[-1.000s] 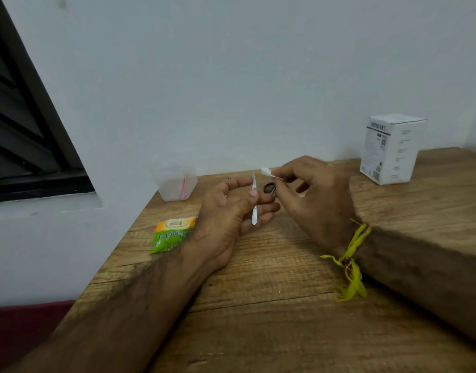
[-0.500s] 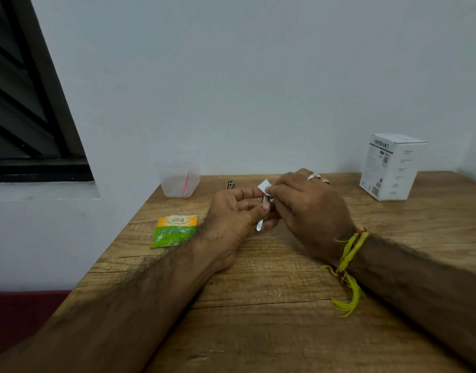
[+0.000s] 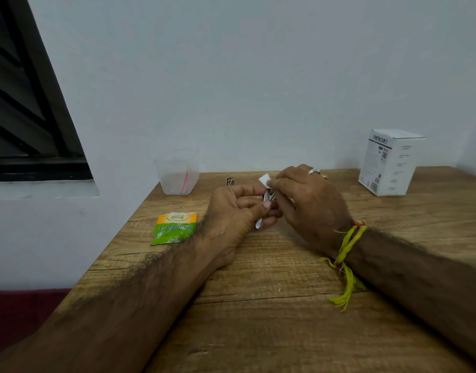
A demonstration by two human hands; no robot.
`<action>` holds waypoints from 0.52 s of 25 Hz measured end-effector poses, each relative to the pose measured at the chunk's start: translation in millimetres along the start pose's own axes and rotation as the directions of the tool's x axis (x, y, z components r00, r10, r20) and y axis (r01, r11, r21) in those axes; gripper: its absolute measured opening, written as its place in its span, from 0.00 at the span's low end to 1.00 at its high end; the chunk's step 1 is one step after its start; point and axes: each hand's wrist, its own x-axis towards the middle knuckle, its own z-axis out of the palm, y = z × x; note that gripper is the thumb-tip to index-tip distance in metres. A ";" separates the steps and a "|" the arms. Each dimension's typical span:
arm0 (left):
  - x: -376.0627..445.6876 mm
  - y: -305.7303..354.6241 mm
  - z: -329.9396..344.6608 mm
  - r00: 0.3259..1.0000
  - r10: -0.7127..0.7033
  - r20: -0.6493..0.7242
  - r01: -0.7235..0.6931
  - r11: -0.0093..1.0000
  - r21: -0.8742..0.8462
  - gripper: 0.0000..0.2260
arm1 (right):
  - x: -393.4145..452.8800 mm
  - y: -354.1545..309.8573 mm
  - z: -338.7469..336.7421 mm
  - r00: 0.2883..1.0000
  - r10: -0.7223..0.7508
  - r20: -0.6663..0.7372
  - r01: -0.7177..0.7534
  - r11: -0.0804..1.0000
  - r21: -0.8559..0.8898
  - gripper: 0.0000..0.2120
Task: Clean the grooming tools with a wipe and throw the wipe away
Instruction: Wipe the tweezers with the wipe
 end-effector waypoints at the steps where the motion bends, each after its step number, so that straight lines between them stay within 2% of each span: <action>1: 0.1 0.1 0.1 1.000 -0.002 0.001 0.002 1.000 -0.002 0.08 | -0.5 0.7 0.5 1.000 -0.002 0.002 0.002 1.000 0.015 0.08; 13: 0.5 1.5 1.8 1.000 -0.030 -0.007 0.030 0.999 -0.033 0.09 | 3.0 6.1 1.7 0.986 0.103 -0.127 -0.087 0.988 0.129 0.05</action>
